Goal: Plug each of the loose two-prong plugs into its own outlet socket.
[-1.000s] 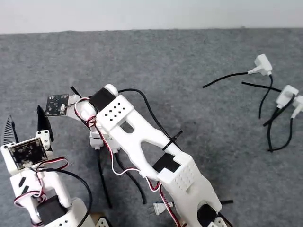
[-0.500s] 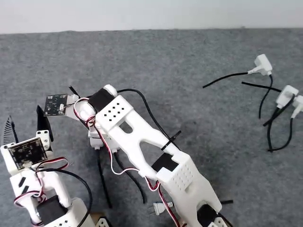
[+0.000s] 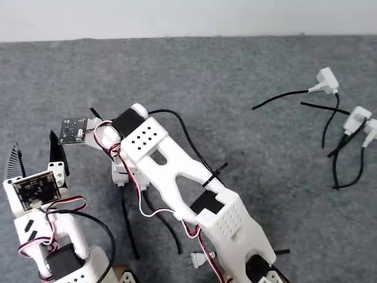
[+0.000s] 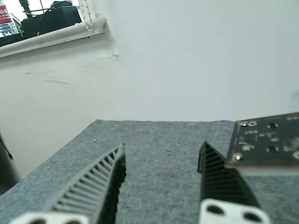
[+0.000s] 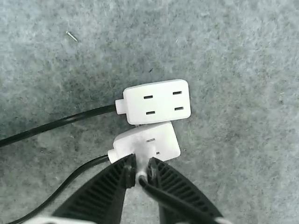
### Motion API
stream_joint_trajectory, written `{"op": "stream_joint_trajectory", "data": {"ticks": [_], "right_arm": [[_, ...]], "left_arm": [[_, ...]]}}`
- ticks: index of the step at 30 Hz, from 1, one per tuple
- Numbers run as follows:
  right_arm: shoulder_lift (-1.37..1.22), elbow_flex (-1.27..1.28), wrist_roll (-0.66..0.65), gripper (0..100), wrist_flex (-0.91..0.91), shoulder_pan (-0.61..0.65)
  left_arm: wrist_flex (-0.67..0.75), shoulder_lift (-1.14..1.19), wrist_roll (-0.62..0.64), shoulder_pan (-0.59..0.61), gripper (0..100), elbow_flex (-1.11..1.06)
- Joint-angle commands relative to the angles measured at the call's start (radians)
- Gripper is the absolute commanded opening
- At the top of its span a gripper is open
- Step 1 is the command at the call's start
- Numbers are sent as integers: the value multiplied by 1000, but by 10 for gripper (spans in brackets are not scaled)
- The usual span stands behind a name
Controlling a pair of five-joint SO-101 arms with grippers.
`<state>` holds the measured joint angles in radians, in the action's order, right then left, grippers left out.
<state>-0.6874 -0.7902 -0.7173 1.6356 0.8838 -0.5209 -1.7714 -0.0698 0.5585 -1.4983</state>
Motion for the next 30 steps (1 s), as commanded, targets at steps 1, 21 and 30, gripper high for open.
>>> {"op": "stream_joint_trajectory", "data": {"ticks": [1, 21, 30], "right_arm": [[21, -9, 5, 9, 12, 19], [-27, -11, 5, 9, -48, 21], [-30, -9, -2, 9, -48, 16]], "left_arm": [[46, -2, -3, -18, 244, 30], [46, -2, -3, -20, 244, 30], [46, -2, -3, -21, 244, 30]]}}
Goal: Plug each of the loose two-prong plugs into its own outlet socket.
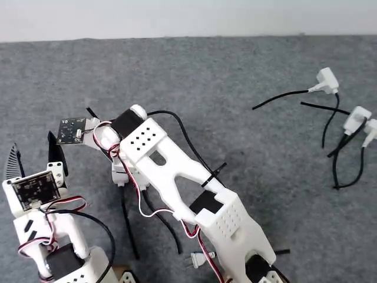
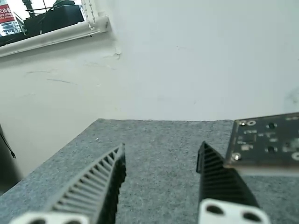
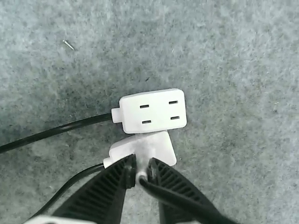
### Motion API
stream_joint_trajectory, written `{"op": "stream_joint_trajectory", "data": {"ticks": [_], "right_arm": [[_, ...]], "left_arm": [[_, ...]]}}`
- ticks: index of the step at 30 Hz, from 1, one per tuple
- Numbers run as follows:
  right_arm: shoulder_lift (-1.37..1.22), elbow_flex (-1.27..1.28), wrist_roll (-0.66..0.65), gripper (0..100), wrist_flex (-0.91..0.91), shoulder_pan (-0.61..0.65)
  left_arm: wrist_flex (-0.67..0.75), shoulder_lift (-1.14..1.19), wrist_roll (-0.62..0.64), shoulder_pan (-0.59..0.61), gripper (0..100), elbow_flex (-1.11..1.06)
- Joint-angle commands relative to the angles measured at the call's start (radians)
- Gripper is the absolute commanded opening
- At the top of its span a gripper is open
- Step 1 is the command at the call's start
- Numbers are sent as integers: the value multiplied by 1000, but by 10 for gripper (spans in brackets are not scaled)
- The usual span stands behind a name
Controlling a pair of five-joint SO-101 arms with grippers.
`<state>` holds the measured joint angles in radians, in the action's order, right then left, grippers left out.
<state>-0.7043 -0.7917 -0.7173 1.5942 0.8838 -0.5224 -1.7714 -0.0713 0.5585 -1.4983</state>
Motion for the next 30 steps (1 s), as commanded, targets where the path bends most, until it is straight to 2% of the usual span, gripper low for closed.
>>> {"op": "stream_joint_trajectory", "data": {"ticks": [1, 16, 22, 30], "right_arm": [[-18, -8, -3, 9, -7, 16], [-111, -8, -46, 9, -8, -53], [-111, -8, -69, 9, -8, -53], [-111, -8, -32, 9, -8, -68]], "left_arm": [[48, -2, -2, -21, 244, 30], [48, -2, -2, -23, 244, 24], [106, -2, -2, -23, 244, -13], [106, -2, -2, -23, 244, -13]]}}
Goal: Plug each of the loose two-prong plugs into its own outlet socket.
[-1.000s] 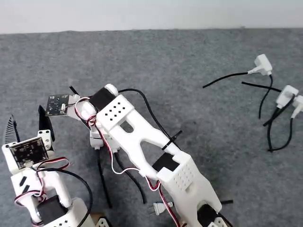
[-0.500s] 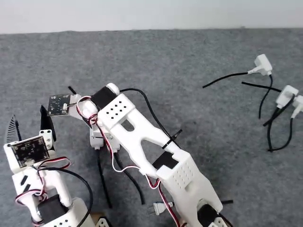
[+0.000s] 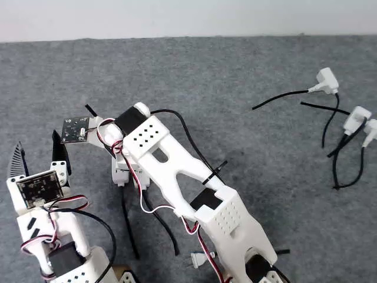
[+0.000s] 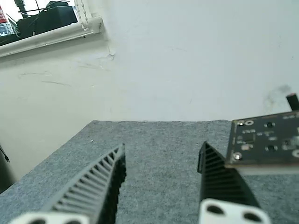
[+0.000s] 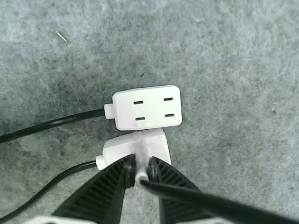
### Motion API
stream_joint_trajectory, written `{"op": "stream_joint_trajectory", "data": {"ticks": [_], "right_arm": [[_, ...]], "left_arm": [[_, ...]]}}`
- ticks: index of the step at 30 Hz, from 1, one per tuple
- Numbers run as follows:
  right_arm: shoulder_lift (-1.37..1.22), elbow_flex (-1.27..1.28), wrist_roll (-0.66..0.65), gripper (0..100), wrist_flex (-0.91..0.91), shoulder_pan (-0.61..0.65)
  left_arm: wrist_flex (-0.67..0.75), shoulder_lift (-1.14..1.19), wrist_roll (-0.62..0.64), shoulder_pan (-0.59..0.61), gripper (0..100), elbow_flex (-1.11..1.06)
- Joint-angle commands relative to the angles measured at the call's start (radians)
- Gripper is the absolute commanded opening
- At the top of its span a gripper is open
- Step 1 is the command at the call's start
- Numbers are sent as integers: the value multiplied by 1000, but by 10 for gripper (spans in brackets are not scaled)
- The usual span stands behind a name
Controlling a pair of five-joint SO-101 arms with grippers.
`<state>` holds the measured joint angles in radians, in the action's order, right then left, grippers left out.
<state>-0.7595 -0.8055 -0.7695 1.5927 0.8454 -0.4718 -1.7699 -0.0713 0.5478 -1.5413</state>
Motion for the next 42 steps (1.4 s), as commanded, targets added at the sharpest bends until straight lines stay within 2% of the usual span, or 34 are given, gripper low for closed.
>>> {"op": "stream_joint_trajectory", "data": {"ticks": [1, 12, 23, 42], "right_arm": [[-54, 6, 29, 9, -7, -33], [-45, 0, 31, 9, -2, -39], [-30, 5, 29, 9, 16, -130], [-50, 8, 94, 9, 35, -97]], "left_arm": [[55, -3, -2, -12, 244, 30], [57, -3, -2, -12, 244, 30], [57, -3, -2, -12, 244, 30], [61, -3, -6, -8, 244, 31]]}}
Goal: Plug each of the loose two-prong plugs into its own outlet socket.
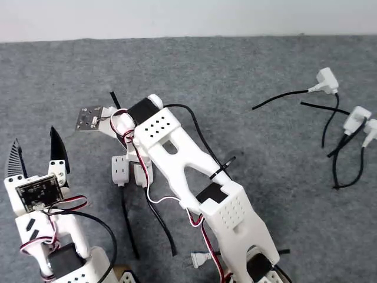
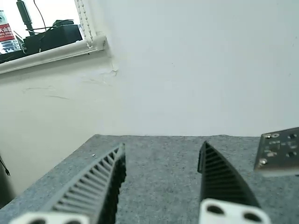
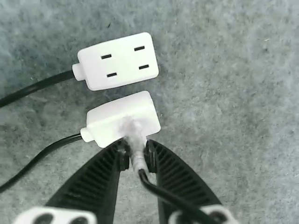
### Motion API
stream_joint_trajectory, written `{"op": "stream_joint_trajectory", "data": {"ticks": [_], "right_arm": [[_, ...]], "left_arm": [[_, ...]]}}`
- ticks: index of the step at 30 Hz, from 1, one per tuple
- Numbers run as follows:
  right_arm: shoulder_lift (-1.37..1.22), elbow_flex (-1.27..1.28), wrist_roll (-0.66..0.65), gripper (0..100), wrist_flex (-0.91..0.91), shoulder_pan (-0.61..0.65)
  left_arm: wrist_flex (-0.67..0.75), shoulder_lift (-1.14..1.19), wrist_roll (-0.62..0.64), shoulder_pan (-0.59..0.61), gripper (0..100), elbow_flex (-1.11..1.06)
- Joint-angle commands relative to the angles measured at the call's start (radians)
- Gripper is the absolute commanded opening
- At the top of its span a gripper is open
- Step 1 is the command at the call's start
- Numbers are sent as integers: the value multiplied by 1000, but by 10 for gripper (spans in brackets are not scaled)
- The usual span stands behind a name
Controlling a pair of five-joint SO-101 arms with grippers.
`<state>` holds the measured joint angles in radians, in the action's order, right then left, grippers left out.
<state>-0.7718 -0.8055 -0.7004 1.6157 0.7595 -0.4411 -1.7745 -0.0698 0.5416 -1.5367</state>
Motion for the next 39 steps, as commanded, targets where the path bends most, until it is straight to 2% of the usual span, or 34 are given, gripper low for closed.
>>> {"op": "stream_joint_trajectory", "data": {"ticks": [1, 16, 39], "right_arm": [[-41, 8, 28, 9, 12, -10], [-156, 34, 58, 9, -70, 12], [-170, 32, 86, 11, -93, 35]], "left_arm": [[31, 2, -8, -2, 244, 28], [31, 2, -5, -2, 244, 25], [64, 2, -2, -8, 243, -15]]}}
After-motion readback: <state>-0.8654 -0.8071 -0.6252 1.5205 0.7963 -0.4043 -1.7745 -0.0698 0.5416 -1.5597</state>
